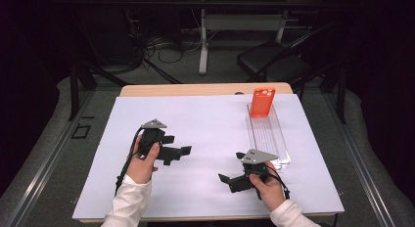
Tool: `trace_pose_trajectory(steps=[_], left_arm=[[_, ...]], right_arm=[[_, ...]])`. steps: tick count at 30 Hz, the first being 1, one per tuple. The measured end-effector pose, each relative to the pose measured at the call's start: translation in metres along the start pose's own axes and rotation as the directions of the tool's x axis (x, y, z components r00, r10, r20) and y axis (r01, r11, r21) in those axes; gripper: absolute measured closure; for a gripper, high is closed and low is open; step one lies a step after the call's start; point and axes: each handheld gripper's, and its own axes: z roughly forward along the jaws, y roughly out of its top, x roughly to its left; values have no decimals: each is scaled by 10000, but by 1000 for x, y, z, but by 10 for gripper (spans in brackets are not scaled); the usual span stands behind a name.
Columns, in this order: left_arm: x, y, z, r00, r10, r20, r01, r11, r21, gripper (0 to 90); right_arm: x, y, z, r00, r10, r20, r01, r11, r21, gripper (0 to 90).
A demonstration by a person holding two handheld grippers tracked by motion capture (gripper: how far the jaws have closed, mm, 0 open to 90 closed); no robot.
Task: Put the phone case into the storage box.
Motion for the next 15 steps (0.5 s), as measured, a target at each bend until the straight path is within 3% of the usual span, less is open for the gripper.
trace_pose_trajectory(steps=[15], left_arm=[[-1, 0, 0, 10000, -71, 24, 71, 10000, -9, 155]], right_arm=[[3, 1, -1, 9999, -106, 34, 105, 9999, 32, 0]])
